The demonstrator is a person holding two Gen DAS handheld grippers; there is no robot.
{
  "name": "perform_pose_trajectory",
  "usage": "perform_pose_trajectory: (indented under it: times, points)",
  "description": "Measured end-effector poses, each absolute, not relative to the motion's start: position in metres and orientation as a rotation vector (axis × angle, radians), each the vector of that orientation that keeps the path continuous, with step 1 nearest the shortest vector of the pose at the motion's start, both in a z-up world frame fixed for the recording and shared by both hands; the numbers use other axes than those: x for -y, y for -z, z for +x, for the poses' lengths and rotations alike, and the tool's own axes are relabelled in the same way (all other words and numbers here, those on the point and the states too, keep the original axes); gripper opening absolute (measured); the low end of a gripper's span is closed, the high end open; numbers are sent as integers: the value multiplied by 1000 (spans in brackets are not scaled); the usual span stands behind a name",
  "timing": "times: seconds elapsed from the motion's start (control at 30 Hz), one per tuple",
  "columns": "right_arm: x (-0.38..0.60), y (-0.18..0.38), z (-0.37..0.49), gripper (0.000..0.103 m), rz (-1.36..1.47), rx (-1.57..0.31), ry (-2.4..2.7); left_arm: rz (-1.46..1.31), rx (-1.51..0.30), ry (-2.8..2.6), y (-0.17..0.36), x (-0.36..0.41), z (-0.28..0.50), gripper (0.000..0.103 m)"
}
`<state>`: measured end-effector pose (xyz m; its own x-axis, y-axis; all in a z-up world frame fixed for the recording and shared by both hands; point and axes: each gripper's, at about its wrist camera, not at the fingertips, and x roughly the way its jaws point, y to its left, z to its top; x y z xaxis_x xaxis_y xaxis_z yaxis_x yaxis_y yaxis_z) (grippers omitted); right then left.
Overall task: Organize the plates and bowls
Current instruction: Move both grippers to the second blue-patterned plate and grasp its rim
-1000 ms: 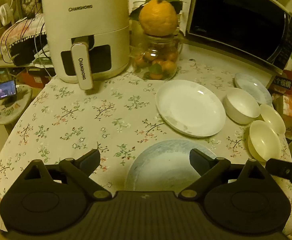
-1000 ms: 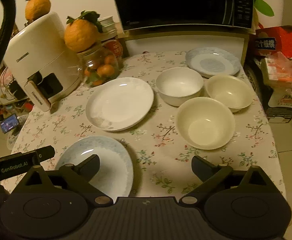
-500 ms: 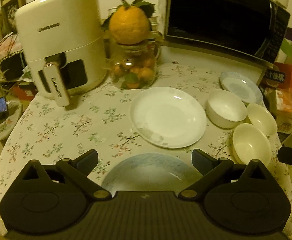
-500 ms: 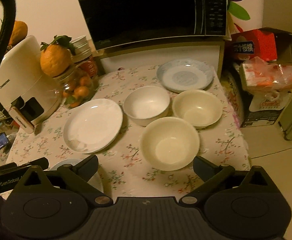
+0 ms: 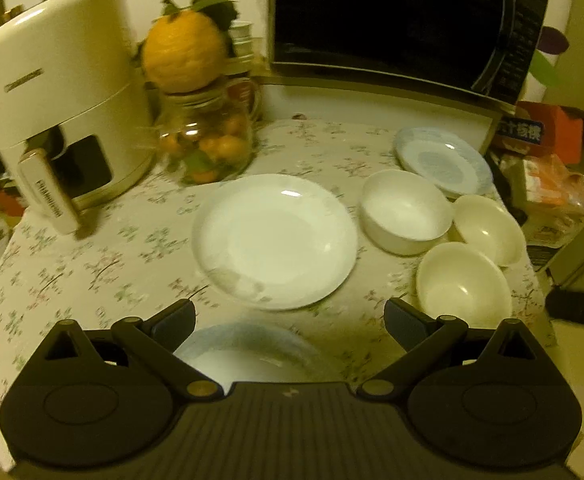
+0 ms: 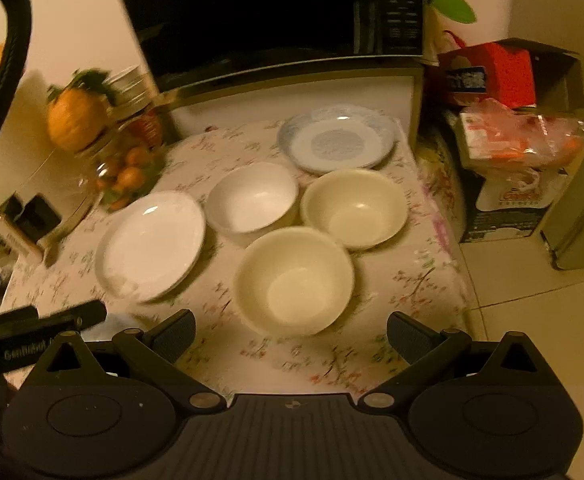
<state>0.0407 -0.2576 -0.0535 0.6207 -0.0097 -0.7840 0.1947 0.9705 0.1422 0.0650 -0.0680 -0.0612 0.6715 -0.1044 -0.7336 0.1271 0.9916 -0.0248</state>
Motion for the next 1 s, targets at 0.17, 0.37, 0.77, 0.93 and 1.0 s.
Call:
perform_pose_trajectory:
  times: [0.17, 0.37, 0.77, 0.93, 1.0]
  points:
    - [294, 41, 59, 101, 299, -867, 178, -9, -822, 172, 57, 78, 100, 99]
    - [348, 51, 103, 101, 304, -874, 297, -130, -872, 175, 67, 81, 158, 86]
    - [434, 101, 171, 79, 526, -835, 284, -226, -888, 205, 87, 146, 254, 77]
    - [449, 124, 199, 58, 701, -805, 216, -233, -893, 261, 100, 174, 283, 68]
    - [446, 126, 211, 51, 694, -802, 195, -229, -905, 254, 108, 180, 293, 62]
